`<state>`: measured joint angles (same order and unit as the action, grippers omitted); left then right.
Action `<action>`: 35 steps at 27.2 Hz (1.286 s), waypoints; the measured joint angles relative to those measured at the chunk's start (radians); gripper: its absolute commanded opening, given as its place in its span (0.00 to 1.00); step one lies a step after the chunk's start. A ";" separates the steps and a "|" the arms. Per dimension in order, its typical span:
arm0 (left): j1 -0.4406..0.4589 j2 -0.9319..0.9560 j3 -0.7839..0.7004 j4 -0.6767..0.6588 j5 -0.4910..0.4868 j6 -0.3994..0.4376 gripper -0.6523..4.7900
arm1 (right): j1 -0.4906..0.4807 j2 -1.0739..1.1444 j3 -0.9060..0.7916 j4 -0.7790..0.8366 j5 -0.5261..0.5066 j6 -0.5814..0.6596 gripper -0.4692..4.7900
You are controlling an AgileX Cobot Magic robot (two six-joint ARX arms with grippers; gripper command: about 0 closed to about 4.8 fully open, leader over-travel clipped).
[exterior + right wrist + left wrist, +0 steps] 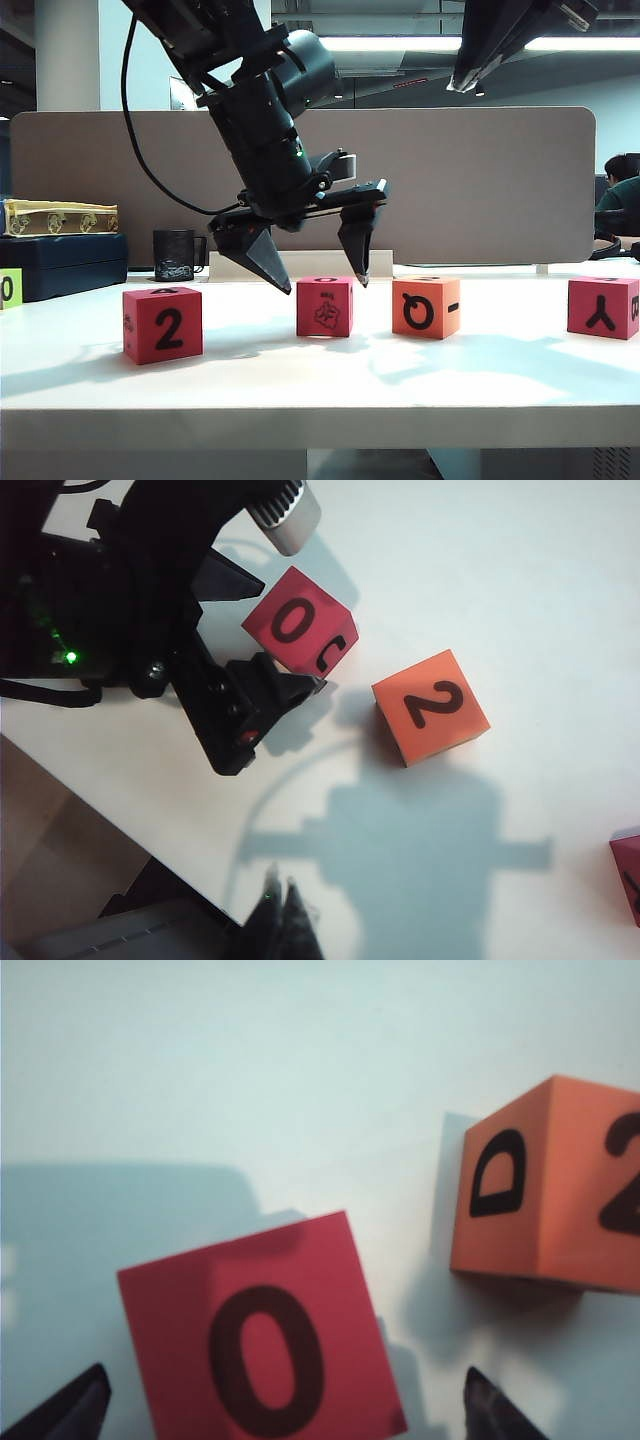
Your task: Select the appropriate blocks from the scattered letter blocks on the table and arrange them in a row to spell out "2024".
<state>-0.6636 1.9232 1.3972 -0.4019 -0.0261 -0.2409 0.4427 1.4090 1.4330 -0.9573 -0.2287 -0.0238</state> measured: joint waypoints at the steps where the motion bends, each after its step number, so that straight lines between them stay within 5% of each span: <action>1: 0.000 0.000 0.000 0.003 0.000 0.000 0.96 | 0.000 0.000 0.000 0.000 0.000 0.000 0.08; 5: 0.000 0.000 0.000 0.019 0.000 0.000 0.79 | 0.000 0.000 0.000 0.000 0.000 0.000 0.08; 16: 0.000 0.000 0.000 0.024 0.000 -0.002 0.78 | 0.000 0.000 0.000 0.000 0.000 0.000 0.08; 19: 0.000 0.000 0.000 0.024 0.000 -0.001 0.66 | 0.000 0.000 0.000 0.000 0.000 0.000 0.08; 26: 0.000 0.000 0.000 0.024 0.000 -0.003 0.66 | 0.000 0.000 0.000 0.000 0.000 0.000 0.08; 28: 0.000 0.000 0.000 0.023 0.000 -0.003 0.55 | 0.000 0.000 0.000 0.000 0.000 0.000 0.08; 35: 0.001 0.000 0.002 0.020 0.015 -0.003 0.57 | 0.000 0.000 0.000 0.000 0.000 0.000 0.08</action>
<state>-0.6624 1.9232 1.3987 -0.3817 -0.0109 -0.2443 0.4427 1.4090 1.4330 -0.9577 -0.2287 -0.0238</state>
